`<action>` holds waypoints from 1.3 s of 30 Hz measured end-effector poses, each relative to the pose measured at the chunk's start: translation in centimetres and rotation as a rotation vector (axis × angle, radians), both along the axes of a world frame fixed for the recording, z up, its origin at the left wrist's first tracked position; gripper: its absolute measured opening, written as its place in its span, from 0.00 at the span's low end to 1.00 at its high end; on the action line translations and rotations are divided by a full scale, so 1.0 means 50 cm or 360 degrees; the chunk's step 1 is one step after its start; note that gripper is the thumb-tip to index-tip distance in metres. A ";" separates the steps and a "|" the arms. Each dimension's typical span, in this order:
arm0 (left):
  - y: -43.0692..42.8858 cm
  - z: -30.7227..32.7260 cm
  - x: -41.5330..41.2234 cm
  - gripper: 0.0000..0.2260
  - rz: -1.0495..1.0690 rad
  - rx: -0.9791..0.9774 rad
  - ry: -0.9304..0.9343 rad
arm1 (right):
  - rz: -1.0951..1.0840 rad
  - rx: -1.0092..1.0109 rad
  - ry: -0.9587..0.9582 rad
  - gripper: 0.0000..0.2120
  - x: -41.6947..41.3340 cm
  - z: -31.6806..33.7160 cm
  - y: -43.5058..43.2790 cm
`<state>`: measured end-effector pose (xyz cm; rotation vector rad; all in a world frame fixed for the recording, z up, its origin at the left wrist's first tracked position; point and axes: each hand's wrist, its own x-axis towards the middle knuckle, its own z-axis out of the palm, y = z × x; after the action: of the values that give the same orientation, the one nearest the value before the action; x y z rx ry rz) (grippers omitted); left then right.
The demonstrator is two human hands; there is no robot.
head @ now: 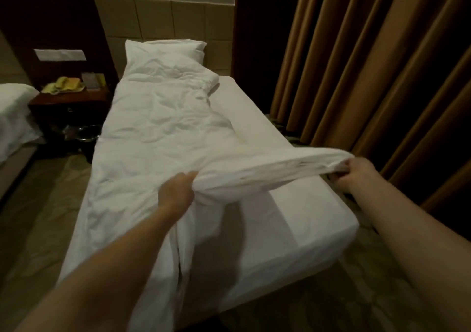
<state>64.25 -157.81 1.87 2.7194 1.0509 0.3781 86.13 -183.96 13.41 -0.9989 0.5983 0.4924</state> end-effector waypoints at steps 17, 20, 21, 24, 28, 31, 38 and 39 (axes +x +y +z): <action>-0.241 -0.152 0.025 0.14 -0.0569 -0.0189 0.0780 | 0.0998 0.0037 0.0380 0.26 -0.301 -0.444 0.033; -0.268 -0.181 -0.014 0.12 -0.0495 -0.0283 0.0605 | 0.1208 0.0243 0.0414 0.23 -0.375 -0.484 0.038; -0.271 -0.185 -0.025 0.12 -0.0470 -0.0309 0.0571 | 0.1223 0.0291 0.0395 0.22 -0.388 -0.488 0.044; -0.279 -0.190 -0.051 0.12 -0.0385 -0.0350 0.0475 | 0.1175 0.0330 0.0314 0.21 -0.410 -0.468 0.076; -0.280 -0.172 -0.077 0.21 -0.0196 -0.0438 0.0111 | 0.0886 0.0262 0.0272 0.20 -0.422 -0.414 0.126; -0.290 -0.198 -0.133 0.29 0.0060 -0.0517 -0.0114 | 0.0756 0.0207 0.0148 0.17 -0.417 -0.375 0.153; -0.245 -0.202 -0.140 0.46 0.0829 -0.0966 -0.0247 | 0.0665 0.0446 0.0160 0.08 -0.411 -0.221 0.189; -0.234 -0.190 -0.130 0.44 0.0826 -0.0929 -0.0339 | 0.0687 0.0474 0.0169 0.07 -0.413 -0.207 0.190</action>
<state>57.76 -169.49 -7.65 1.8426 1.5095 0.3547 65.47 -174.45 3.06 -0.8185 0.3852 0.9920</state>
